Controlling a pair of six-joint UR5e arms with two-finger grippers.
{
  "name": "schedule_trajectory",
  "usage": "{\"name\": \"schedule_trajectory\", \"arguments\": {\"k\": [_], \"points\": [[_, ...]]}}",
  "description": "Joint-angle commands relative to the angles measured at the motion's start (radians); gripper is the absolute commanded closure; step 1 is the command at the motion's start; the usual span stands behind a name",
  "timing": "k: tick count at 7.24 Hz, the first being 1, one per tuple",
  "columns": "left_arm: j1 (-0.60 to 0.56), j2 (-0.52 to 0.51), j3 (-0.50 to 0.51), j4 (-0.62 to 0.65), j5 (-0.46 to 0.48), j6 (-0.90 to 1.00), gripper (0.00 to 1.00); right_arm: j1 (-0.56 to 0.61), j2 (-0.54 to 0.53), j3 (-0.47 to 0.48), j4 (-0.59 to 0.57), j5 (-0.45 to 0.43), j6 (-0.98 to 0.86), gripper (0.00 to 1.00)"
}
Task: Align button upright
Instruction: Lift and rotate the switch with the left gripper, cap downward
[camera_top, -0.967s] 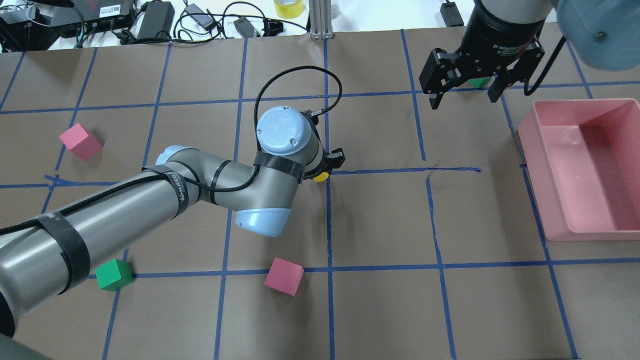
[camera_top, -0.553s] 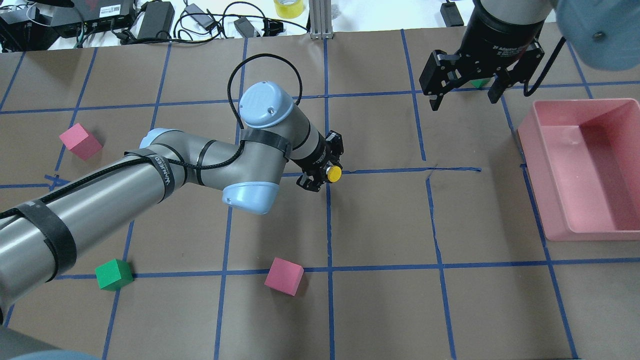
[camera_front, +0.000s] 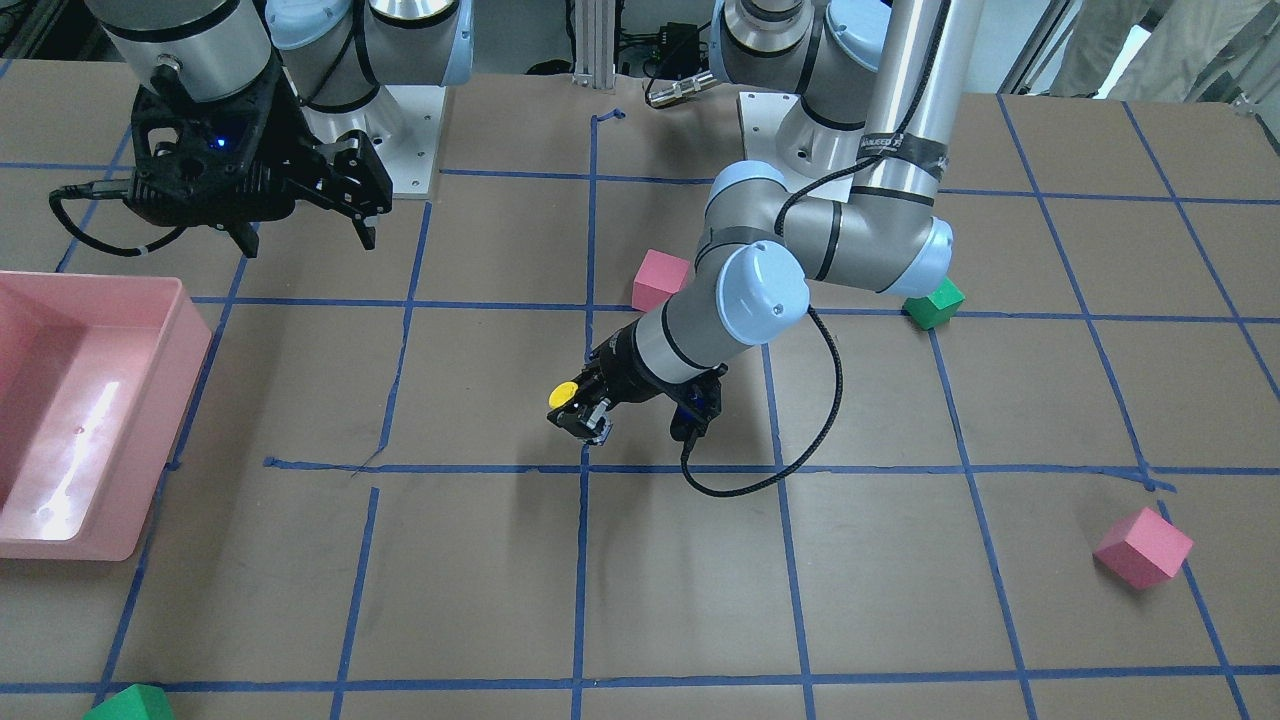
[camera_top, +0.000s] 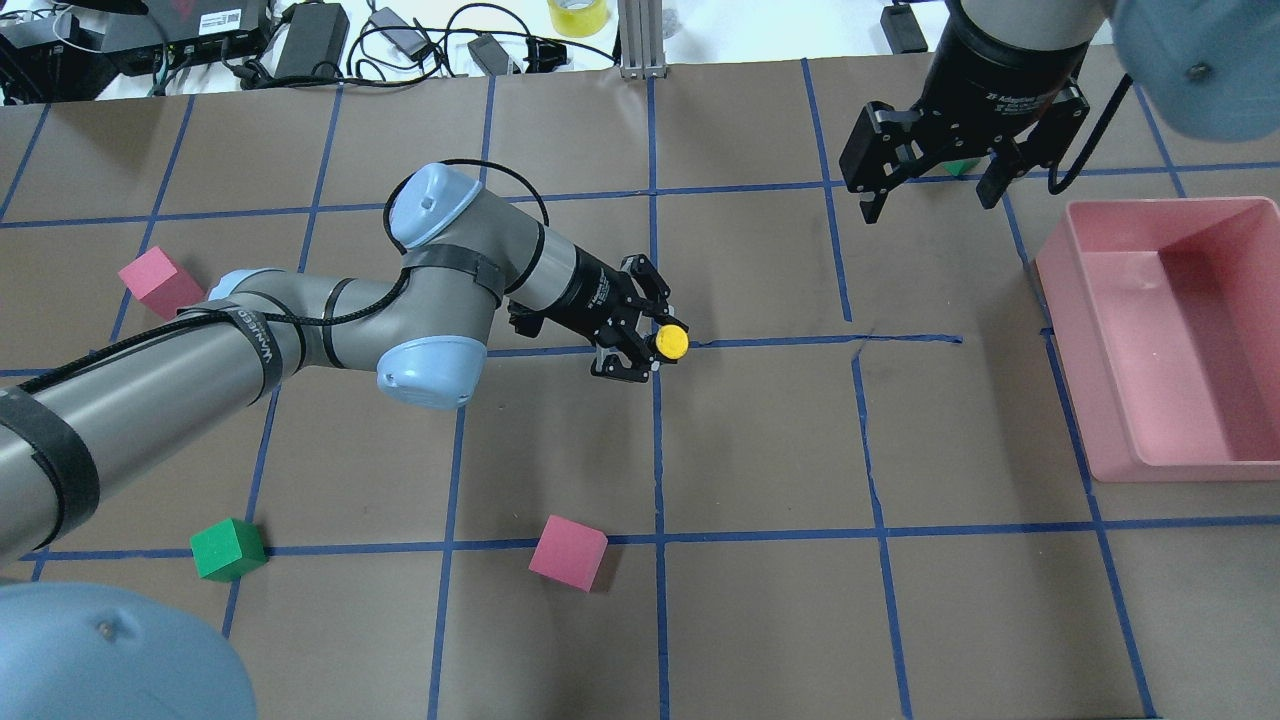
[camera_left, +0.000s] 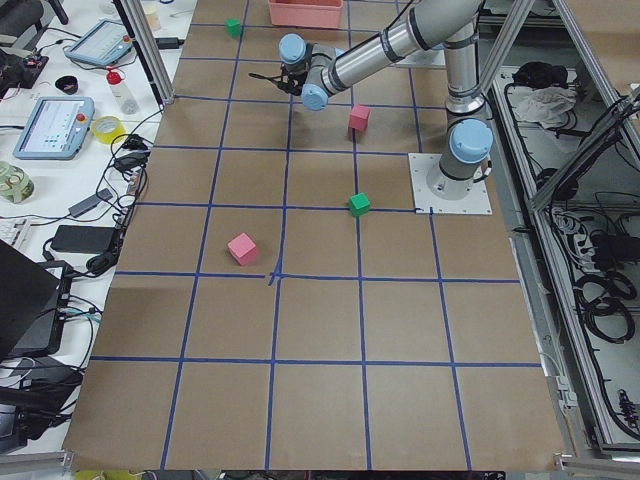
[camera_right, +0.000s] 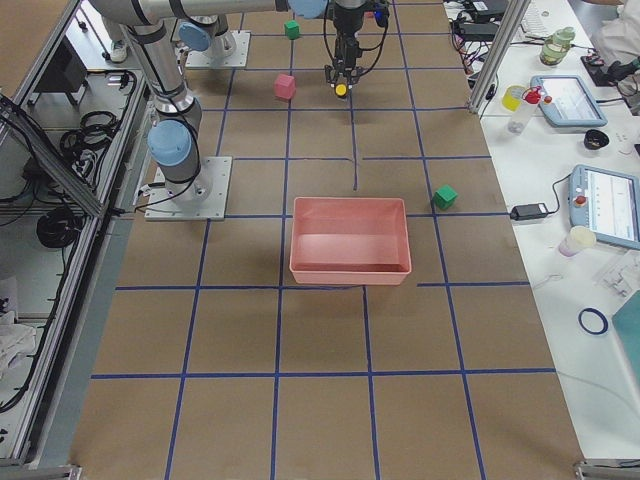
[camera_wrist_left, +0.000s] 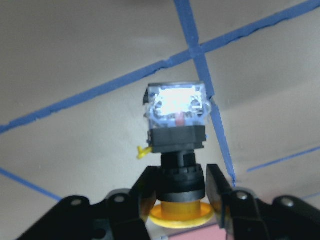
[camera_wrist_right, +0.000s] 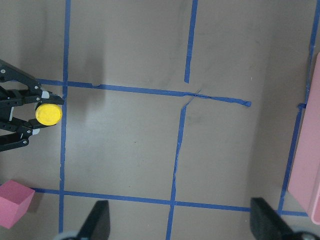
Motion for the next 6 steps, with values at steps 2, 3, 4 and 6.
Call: {"name": "schedule_trajectory", "arguments": {"k": [2, 3, 4, 6], "points": [[0.062, -0.01, -0.067, 0.001, -0.099, 0.032, 1.0, 0.0, -0.001, 0.0, 0.005, -0.003, 0.0, 0.0], [0.065, -0.016, -0.07, -0.002, -0.131, 0.05, 1.0, 0.0, -0.001, 0.0, 0.007, -0.003, 0.0, 0.0], [0.071, -0.027, -0.073, -0.002, -0.163, 0.058, 1.0, 0.0, -0.001, 0.0, 0.007, -0.003, 0.0, 0.0], [0.072, -0.058, -0.077, -0.003, -0.167, 0.099, 1.0, 0.0, -0.001, 0.0, 0.007, -0.003, 0.0, 0.0]]}}
